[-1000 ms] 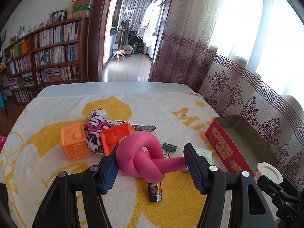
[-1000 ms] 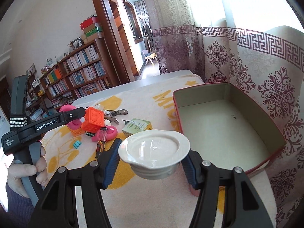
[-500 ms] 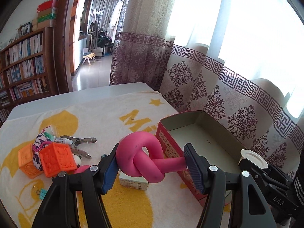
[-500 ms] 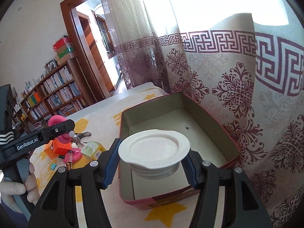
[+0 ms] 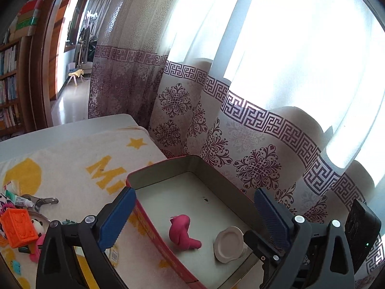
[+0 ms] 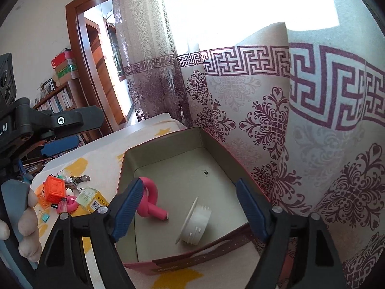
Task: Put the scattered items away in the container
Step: 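Carry the tube and saucer into the red tin and open both tools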
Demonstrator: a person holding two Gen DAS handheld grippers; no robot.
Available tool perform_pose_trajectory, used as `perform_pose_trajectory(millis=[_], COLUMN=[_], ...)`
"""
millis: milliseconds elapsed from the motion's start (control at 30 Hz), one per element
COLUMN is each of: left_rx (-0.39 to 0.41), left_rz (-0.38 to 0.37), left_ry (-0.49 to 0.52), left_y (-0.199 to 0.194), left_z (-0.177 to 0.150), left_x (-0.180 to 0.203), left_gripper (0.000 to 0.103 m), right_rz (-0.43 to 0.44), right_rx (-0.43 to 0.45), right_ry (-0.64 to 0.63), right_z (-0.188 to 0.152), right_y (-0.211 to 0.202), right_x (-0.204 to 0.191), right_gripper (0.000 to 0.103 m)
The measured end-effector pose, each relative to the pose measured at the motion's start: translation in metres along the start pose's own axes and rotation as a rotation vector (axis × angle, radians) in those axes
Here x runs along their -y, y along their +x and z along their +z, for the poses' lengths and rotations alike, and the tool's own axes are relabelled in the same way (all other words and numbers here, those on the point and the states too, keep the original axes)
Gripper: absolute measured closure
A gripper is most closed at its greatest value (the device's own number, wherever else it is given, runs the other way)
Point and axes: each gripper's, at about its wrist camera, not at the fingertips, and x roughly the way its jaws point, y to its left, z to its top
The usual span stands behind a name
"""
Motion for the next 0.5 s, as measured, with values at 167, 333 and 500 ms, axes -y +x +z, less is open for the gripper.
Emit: perform_pose_trajectory(millis=[167,333,500], left_rx=[0.013,0.025,0.026], left_rz=[0.090,0.181,0.240], left_ry=[-0.043,-0.086,-0.106], left_y=[-0.013,-0.028,-0.039], left_z=[-0.003,-0.009,-0.018], left_x=[-0.028,-0.056,-0.075], left_gripper=[0.003,0.003,0.003], right_rz=[0.014,0.029,0.044], right_rx=[-0.015,-0.024,-0.035], right_ry=[0.028,0.023,0.027], right_z=[-0.002,-0.006,-0.009], right_y=[0.003,0.003,0.004], right_x=[0.000,-0.010,-0.019], right_gripper=[0.021,0.020,0.020])
